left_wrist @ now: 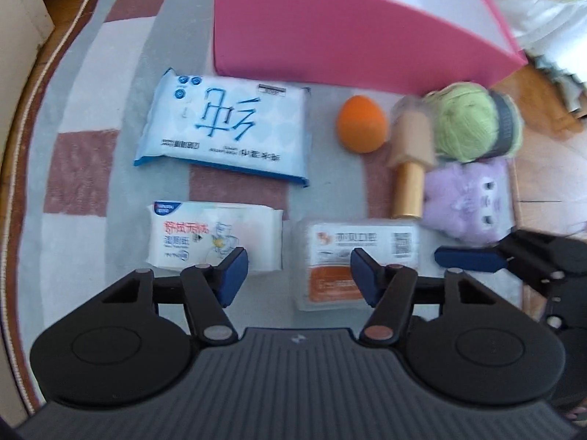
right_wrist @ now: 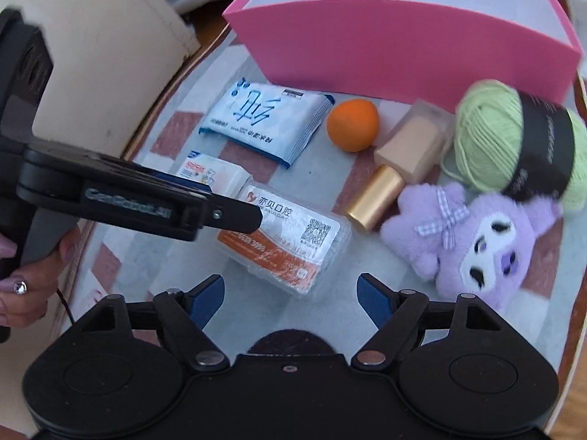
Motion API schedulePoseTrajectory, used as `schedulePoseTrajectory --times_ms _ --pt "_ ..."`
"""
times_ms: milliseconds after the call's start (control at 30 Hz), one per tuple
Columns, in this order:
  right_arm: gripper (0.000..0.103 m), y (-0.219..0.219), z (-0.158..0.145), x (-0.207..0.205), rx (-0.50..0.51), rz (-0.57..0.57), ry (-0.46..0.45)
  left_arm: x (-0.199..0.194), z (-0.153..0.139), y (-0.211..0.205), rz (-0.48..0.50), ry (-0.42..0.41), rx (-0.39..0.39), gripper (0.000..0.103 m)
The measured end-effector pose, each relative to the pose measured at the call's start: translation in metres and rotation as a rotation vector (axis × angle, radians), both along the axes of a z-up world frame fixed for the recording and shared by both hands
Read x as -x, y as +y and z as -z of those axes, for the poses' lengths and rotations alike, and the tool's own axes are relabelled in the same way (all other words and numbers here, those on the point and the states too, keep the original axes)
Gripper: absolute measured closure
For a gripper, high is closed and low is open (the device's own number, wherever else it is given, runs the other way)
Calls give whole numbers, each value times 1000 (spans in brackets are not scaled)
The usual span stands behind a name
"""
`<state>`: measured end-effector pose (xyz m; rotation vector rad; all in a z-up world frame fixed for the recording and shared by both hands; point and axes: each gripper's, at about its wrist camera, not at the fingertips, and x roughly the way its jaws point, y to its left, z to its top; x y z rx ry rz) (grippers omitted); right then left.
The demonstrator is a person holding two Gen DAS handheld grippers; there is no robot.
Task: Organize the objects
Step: 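Reach the left tool down to the clear orange-labelled floss box, then close the left gripper on the floss box and lift it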
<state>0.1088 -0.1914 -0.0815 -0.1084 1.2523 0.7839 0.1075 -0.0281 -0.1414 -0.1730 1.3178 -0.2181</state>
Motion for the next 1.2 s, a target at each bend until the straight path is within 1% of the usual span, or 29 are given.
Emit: schedulePoseTrajectory --times_ms 67,167,233,267,300,333,433,500,567,600,667,733,800,900,1000,1133,1200 --pt "20 5 1 0 10 -28 -37 -1 -2 -4 17 -13 11 44" --pt "22 9 13 -3 2 -22 8 -2 0 -9 27 -16 13 45" --pt "25 11 15 -2 0 -27 -3 1 0 -11 27 -22 22 45" --pt "28 12 16 -2 5 -31 -17 1 1 -11 17 -6 48 49" --pt "29 13 17 -2 11 -34 -27 1 5 -10 -1 44 93 51" --pt "32 15 19 -2 20 -33 -32 1 9 -8 -36 87 118 50" --pt "33 17 24 -3 42 -31 -35 1 9 -5 -62 55 127 49" --pt "34 18 24 -1 51 -33 -51 1 15 0 -95 68 168 45" --pt "32 20 25 0 58 -48 -69 -1 21 6 -141 79 215 40" --pt "31 20 26 1 57 -52 -74 -1 23 7 -161 78 225 40" --pt "29 20 26 1 53 -51 -76 4 18 3 -141 63 201 42" --pt "32 21 25 3 64 -57 -90 8 12 -5 -100 53 169 47" --pt "32 21 23 5 81 -62 -98 13 1 -5 -85 39 167 49" --pt "33 15 7 12 45 -51 -129 18 -24 0 -81 7 193 50" --pt "33 9 -24 22 16 -36 -205 19 -59 2 -62 -40 211 50" --pt "33 0 -67 24 -33 -14 -300 12 -110 -10 11 -131 178 50" --pt "33 -4 -89 20 -54 -12 -352 1 -135 -15 35 -162 164 50"
